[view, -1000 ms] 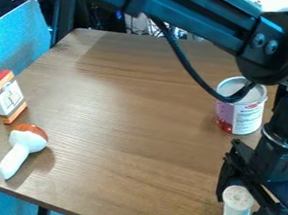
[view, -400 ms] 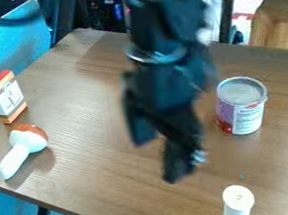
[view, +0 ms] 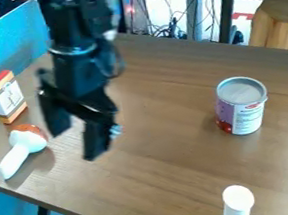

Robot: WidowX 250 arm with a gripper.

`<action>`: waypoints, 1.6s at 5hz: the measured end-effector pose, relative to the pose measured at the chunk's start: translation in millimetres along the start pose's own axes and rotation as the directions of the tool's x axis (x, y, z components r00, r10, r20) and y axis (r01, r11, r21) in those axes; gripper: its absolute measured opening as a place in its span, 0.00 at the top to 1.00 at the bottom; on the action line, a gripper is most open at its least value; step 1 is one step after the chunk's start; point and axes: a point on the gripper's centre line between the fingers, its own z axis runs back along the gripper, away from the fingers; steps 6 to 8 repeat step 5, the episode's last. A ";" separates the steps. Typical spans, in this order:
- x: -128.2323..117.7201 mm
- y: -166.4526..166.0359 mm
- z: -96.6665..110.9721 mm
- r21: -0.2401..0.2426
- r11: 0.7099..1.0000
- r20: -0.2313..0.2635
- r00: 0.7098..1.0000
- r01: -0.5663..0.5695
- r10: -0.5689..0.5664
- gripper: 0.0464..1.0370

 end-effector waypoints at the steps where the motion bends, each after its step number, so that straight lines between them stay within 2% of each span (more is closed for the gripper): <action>1: 5.9 47.1 -13.3 0.037 0.994 -0.043 0.993 -0.105 0.107 0.04; 2: -1.4 75.0 -12.9 0.071 0.984 -0.052 0.985 -0.164 0.168 0.04; 3: -7.7 98.1 -25.8 0.051 0.981 -0.078 0.979 -0.186 0.189 0.04; 4: -4.3 116.3 -29.8 0.041 0.983 -0.076 0.980 -0.180 0.183 0.04; 5: -7.6 136.2 -38.1 -0.011 0.975 -0.102 0.971 -0.220 0.218 0.04; 8: -7.6 136.2 -38.1 -0.011 0.975 -0.102 0.971 -0.220 0.218 0.04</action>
